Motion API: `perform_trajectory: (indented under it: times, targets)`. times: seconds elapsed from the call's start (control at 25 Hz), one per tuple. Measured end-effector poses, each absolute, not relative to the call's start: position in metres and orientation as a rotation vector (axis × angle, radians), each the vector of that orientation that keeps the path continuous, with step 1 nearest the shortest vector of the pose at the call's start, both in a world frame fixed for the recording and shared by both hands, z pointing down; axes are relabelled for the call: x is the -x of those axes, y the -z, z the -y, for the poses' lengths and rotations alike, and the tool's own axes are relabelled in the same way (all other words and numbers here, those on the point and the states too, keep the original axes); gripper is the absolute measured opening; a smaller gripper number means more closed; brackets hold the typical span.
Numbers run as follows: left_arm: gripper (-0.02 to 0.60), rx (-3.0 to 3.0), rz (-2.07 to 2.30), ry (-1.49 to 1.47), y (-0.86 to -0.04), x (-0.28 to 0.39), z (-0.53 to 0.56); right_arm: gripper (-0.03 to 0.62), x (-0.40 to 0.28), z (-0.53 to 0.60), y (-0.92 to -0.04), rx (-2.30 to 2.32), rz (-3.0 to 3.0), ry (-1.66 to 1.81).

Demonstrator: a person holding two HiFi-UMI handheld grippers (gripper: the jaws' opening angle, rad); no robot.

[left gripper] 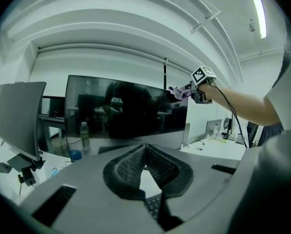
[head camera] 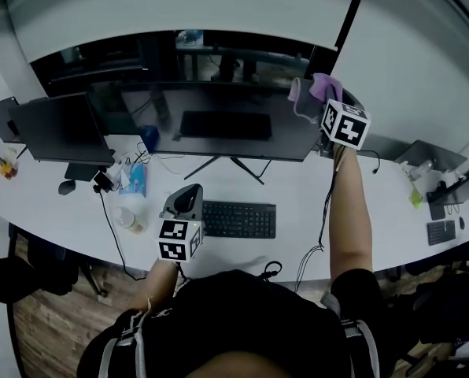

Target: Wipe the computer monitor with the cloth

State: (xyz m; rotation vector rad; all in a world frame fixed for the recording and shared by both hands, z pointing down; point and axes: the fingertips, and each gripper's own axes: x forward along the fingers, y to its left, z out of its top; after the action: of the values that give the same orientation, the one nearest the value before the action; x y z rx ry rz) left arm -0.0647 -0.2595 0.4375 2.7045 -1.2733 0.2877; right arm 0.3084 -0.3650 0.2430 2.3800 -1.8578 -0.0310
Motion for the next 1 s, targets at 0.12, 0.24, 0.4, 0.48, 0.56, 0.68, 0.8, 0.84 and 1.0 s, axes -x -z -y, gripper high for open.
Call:
perform_trajectory:
  times: [0.12, 0.24, 0.4, 0.48, 0.56, 0.68, 0.8, 0.84, 1.0]
  targets:
    - [0.014, -2.698, 1.282, -0.283, -0.439, 0.056, 0.250, 0.084, -0.329, 0.357, -0.243, -2.398, 1.845, 0.034]
    - [0.014, -2.692, 1.284, -0.283, -0.442, 0.046, 0.238, 0.084, -0.346, 0.346, -0.242, -2.426, 1.809, 0.036]
    - [0.014, -2.682, 1.302, -0.270, -0.444, 0.035, 0.225, 0.084, -0.367, 0.334, -0.244, -2.453, 1.778, 0.046]
    - [0.014, -2.669, 1.325, -0.258, -0.444, 0.033, 0.220, 0.083, -0.373, 0.329, -0.247, -2.455, 1.825, 0.064]
    - [0.014, -2.655, 1.343, -0.254, -0.444, 0.033, 0.216, 0.083, -0.375, 0.322, -0.252, -2.465, 1.920, 0.092]
    - [0.014, -2.640, 1.354, -0.263, -0.450, 0.032, 0.209, 0.083, -0.372, 0.298, -0.252, -2.493, 1.982, 0.194]
    - [0.014, -2.638, 1.351, -0.276, -0.457, 0.026, 0.202, 0.083, -0.361, 0.267, -0.252, -2.491, 2.001, 0.313]
    - [0.014, -2.642, 1.344, -0.283, -0.458, 0.022, 0.200, 0.083, -0.357, 0.256, -0.255, -2.488, 2.008, 0.340]
    - [0.014, -2.693, 1.309, -0.301, -0.456, 0.002, 0.195, 0.083, -0.337, 0.208, -0.278, -2.491, 2.090, 0.348]
